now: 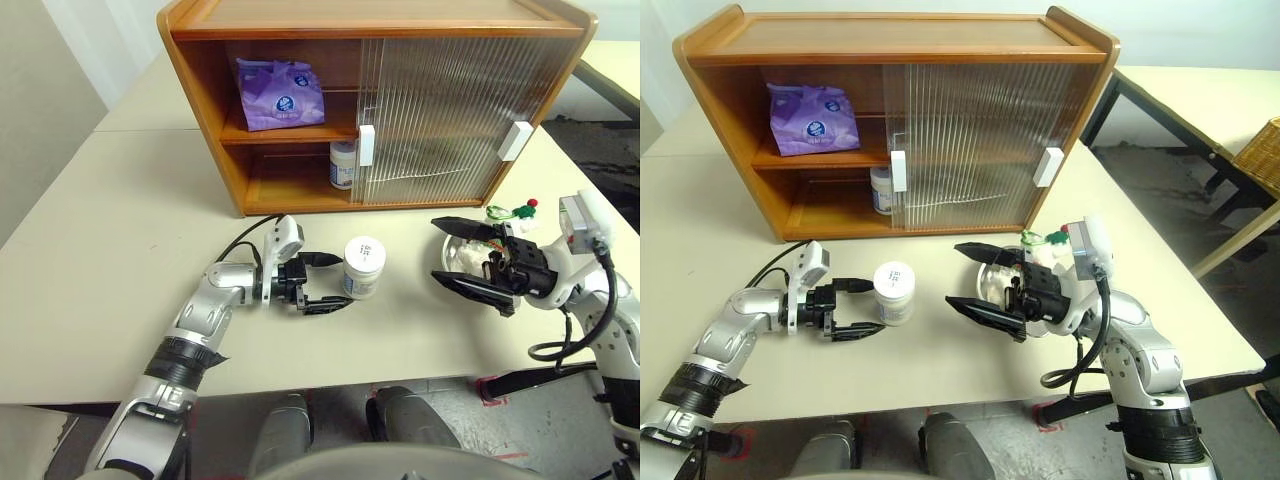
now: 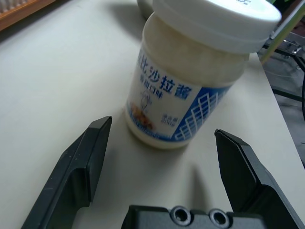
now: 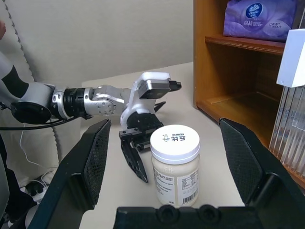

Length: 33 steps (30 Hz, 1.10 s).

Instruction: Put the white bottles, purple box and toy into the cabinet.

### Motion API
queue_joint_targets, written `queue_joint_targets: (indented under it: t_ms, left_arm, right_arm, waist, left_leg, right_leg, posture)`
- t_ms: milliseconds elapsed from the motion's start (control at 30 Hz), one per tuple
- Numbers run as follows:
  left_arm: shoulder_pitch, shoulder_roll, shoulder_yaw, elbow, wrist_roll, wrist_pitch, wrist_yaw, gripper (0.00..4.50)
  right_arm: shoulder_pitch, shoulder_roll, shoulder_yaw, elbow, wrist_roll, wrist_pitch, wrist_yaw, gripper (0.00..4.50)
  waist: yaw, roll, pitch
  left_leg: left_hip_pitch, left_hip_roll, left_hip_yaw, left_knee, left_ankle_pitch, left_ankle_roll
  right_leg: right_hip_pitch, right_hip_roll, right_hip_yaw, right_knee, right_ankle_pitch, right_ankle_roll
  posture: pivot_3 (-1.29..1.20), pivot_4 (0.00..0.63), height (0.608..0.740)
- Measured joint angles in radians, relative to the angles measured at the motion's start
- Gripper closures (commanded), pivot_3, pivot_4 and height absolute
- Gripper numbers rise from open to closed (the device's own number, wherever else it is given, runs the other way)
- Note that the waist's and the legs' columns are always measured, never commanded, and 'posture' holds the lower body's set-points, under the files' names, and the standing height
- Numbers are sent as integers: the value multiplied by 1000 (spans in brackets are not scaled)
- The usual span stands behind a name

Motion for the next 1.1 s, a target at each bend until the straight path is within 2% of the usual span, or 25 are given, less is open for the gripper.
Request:
queue_joint_targets:
  t_ms: [333,633,700,800,1100]
  left_arm:
    - [-18,-68,-24,84,14,-71,8,40]
    - [-66,-113,-43,163,59,-125,17,40]
    - [-77,-121,-46,177,74,-129,16,459]
    - [-92,-122,-54,198,89,-143,15,1322]
    - [-92,-126,-51,216,90,-170,19,1368]
  right_arm:
    - [7,-1,0,-14,0,-1,-28,0]
    - [8,-5,0,-20,0,0,-35,0]
    - [8,-5,0,-20,0,0,-35,0]
    - [10,-5,0,-20,0,0,-35,0]
    - [11,-11,0,-21,0,0,-35,0]
  waist:
    - [-2,2,-2]
    - [-1,7,-5]
    - [-1,8,-5]
    - [-1,8,-5]
    - [-1,11,-7]
  left_leg:
    - [0,0,1,1,1,1]
    - [0,-3,-2,1,3,5]
    - [0,-5,-2,1,4,6]
    - [0,-6,-1,1,4,7]
    - [0,-6,-1,1,4,7]
  right_leg:
    - [2,3,1,0,-5,12]
    - [5,-5,2,0,-5,17]
    - [5,-9,1,0,-5,18]
    - [5,-10,2,0,-6,18]
    - [5,-10,1,0,-6,19]
  posture:
    - [-228,51,740]
    - [-233,53,740]
    - [-235,55,740]
    - [-235,54,740]
    - [-234,52,740]
